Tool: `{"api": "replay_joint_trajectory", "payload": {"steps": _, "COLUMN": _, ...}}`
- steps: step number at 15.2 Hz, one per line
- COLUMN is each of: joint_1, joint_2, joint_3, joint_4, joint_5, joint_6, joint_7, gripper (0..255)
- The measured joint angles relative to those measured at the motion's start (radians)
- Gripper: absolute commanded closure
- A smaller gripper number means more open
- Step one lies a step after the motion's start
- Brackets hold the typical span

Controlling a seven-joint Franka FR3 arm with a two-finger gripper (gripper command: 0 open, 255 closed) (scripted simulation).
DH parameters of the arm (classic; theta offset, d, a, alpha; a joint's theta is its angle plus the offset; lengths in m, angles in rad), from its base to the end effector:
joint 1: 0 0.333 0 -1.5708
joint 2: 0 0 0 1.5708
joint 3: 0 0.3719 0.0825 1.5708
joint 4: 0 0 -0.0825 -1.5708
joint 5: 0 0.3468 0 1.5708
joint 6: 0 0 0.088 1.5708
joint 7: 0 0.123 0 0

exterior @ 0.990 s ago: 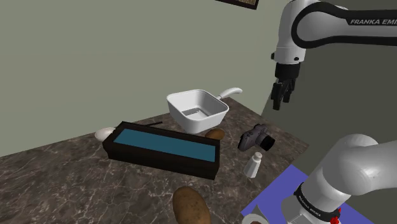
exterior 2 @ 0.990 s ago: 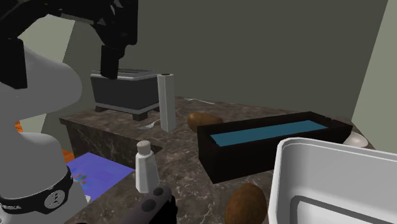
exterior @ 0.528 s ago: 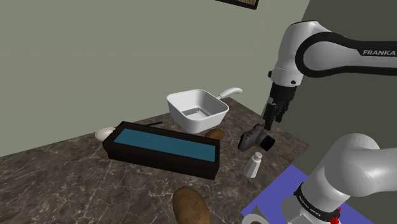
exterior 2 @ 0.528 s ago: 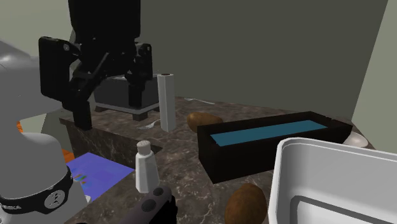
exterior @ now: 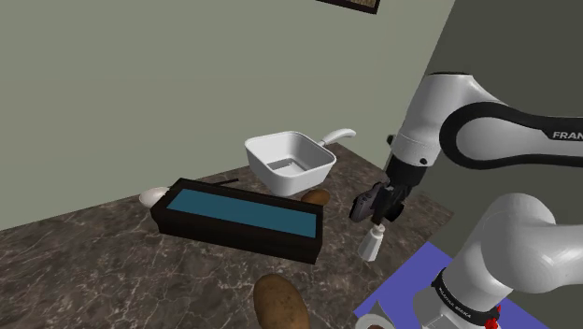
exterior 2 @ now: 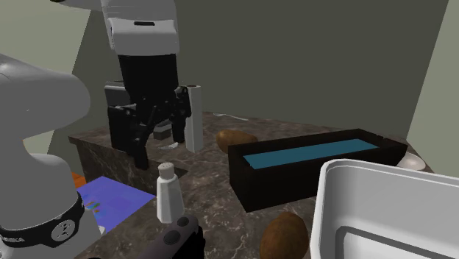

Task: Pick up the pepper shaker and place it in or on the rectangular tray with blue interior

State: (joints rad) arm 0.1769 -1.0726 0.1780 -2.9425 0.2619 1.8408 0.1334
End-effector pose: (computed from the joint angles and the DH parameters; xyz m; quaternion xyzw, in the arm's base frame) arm 0.1387 0.0791 0.4313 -0.9984 -0.0262 0.0239 0.0437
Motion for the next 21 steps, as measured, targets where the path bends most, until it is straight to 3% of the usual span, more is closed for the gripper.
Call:
{"api": "replay_joint_trajectory", "payload": {"steps": 7, "joint_1": 0.027, "joint_2": 0.032, "joint_3": 0.033, "joint_4": -0.087, "joint_5": 0.045, "joint_6": 0.126, "joint_7": 0.004, "gripper": 0}}
{"api": "replay_joint_trajectory", "payload": {"steps": 13, "joint_1": 0.03, "joint_2": 0.032, "joint_3": 0.035, "joint_4": -0.097, "joint_5": 0.049, "joint_6": 0.137, "joint_7": 0.003, "gripper": 0}}
{"api": "replay_joint_trajectory", "payload": {"steps": 14, "joint_1": 0.03, "joint_2": 0.032, "joint_3": 0.035, "joint_4": -0.097, "joint_5": 0.049, "joint_6": 0.137, "joint_7": 0.003, "gripper": 255}}
{"api": "replay_joint_trajectory", "payload": {"steps": 21, "joint_1": 0.03, "joint_2": 0.031, "joint_3": 0.035, "joint_4": -0.096, "joint_5": 0.048, "joint_6": 0.137, "joint_7": 0.004, "gripper": 255}}
